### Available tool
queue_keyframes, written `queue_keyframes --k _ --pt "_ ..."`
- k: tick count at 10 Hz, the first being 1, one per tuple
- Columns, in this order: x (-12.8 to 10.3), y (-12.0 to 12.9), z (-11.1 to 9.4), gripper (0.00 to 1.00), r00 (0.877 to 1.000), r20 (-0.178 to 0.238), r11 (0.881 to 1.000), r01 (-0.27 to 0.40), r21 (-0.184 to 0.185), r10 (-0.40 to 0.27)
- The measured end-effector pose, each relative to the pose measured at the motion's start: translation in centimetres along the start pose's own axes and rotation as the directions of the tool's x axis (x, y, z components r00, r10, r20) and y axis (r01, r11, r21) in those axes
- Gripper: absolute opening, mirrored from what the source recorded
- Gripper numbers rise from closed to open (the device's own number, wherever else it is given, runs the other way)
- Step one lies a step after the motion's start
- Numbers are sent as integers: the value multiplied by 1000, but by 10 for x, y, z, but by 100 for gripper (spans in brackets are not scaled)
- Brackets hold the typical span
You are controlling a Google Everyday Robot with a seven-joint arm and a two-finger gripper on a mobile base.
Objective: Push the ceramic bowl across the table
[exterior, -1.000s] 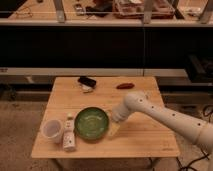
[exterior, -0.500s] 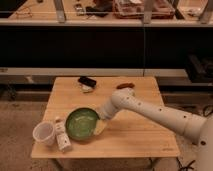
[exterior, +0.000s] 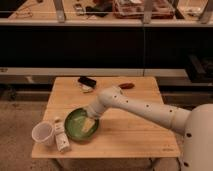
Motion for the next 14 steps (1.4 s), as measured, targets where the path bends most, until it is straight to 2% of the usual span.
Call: queue_keyframes --k 1,2,3,4,5,7,8,11,13,14 --pt "1 -9 -15 80 1000 17 1000 -6 18 6" --pt "12 -19 -46 80 1000 24 999 -3 48 2" --pt "23 -24 -64 80 1000 18 998 1 66 -3" --pt "46 -24 -79 80 1000 -9 997 7 78 -6" --pt "72 -20 -83 80 999 -48 997 17 81 -13" --pt "98 -7 -68 80 994 -105 997 43 70 -35" --pt "104 -2 -57 80 991 -124 997 48 66 -40" --pt "102 4 -24 80 983 -173 996 70 61 -59" --pt "94 8 -7 80 975 -210 995 87 58 -73" --pt "87 9 -1 80 974 -214 994 90 55 -76"
